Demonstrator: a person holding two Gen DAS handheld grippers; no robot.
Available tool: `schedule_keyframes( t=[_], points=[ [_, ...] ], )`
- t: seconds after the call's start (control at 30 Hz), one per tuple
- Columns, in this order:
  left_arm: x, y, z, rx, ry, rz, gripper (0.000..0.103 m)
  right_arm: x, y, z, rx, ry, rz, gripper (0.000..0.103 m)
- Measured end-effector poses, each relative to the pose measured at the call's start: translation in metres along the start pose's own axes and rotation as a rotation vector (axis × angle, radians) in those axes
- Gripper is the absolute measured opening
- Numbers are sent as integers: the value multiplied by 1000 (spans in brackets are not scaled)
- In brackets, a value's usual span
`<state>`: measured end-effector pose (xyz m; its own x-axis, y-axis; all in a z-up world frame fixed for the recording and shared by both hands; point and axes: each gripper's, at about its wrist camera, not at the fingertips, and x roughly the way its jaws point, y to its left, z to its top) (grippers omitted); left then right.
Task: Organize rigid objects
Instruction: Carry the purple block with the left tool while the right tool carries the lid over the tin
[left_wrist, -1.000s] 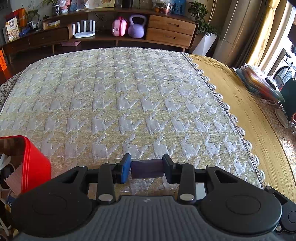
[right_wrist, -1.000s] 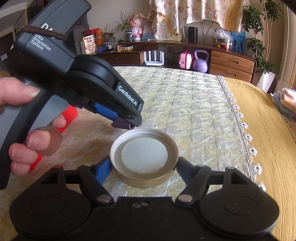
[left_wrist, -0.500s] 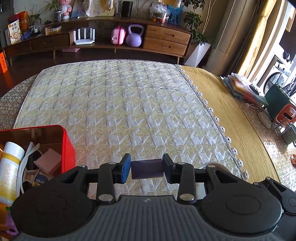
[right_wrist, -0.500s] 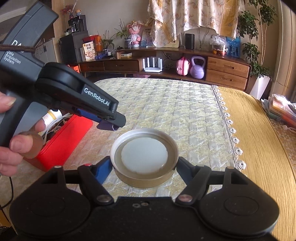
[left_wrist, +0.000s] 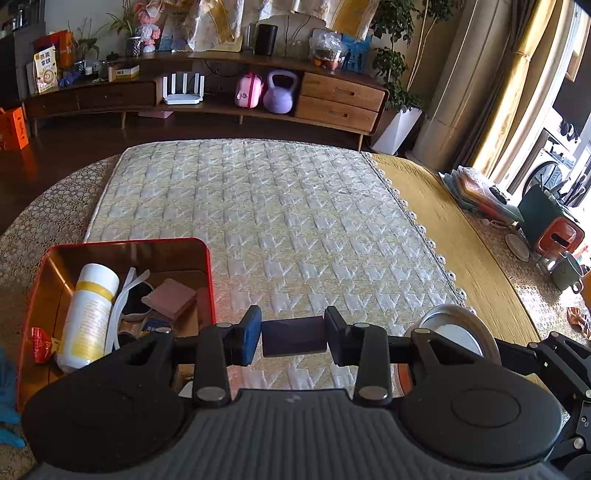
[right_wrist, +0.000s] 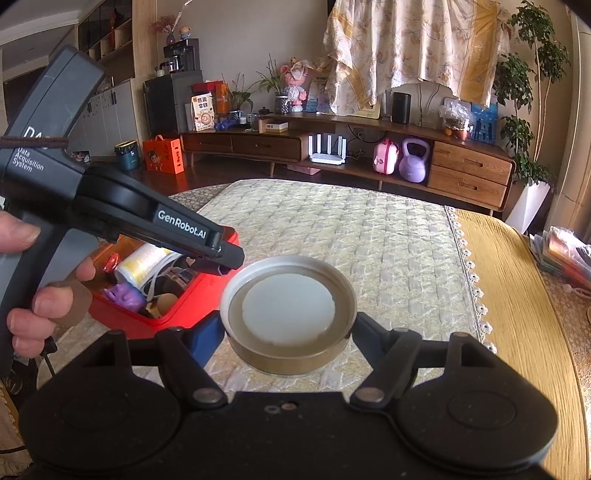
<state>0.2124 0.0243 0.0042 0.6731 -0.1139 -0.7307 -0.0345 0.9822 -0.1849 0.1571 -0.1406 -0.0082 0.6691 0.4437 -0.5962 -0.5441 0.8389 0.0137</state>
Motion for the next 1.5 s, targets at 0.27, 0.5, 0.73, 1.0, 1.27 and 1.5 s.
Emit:
schedule_keyframes(
  t=[0.27,0.5,0.73,1.0,1.27,1.5],
  points=[
    [-28,43,-8,-10,-32,43,37,0,32,11,-30,-6,33,75],
    [-43,87,-7,-41,-65,100,37,16,62,19,-63,4,65,75],
    [-38,123,-6,-81,-64,143,37,43,86,30,-77,28,84,75],
    [-22,149,-7,-91,-57,182,37,88,99,38,-84,74,94,75],
    [2,159,2,-80,-49,208,37,124,113,41,-119,115,114,75],
    [19,168,1,-83,-32,226,37,142,121,40,-162,120,96,75]
  ],
)
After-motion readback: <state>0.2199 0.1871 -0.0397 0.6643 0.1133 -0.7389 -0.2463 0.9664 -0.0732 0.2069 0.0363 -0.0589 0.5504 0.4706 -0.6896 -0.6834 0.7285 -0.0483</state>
